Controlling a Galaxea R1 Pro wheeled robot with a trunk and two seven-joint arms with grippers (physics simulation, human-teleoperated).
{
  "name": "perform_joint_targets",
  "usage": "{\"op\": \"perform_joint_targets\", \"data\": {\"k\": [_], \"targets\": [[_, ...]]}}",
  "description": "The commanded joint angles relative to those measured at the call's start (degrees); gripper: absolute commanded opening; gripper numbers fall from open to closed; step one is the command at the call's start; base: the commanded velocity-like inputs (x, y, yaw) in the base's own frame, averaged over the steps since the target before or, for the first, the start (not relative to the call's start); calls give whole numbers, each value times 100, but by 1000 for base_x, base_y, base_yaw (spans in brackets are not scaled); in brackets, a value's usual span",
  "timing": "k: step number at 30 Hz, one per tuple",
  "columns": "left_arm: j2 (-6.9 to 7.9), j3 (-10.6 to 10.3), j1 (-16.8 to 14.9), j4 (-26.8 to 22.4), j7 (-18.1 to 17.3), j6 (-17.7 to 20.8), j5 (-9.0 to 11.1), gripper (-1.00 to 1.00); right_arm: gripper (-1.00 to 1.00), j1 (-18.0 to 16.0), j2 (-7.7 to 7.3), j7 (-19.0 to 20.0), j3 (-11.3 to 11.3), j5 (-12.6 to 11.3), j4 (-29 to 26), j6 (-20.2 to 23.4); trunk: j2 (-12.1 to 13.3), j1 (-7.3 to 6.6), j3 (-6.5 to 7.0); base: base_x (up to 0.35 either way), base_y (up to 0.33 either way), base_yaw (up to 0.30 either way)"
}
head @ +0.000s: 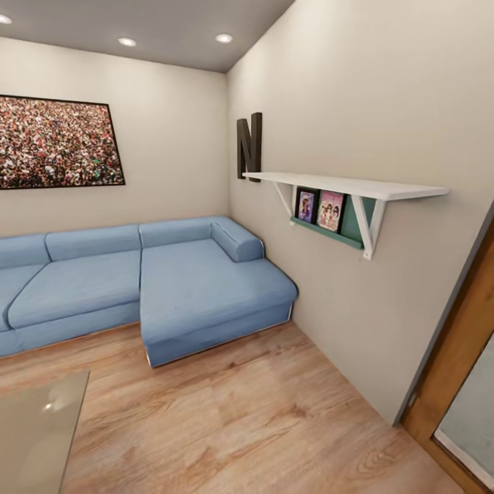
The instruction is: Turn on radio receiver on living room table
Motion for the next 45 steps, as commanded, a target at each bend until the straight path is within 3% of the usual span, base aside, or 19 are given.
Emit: {"op": "perform_joint_targets", "data": {"k": [1,22,45], "targets": [[0,0,0,0,0,0,0,100,100,0,0,0,0,1,0,0,0,0,0,318,0,0],[8,0,0,0,0,0,0,100,100,0,0,3,-4,-15,0,-4,0,0,0,318,0,8],[6,1,0,0,0,0,0,100,100,0,0,5,9,5,0,-9,0,0,0,318,0,261]]}}
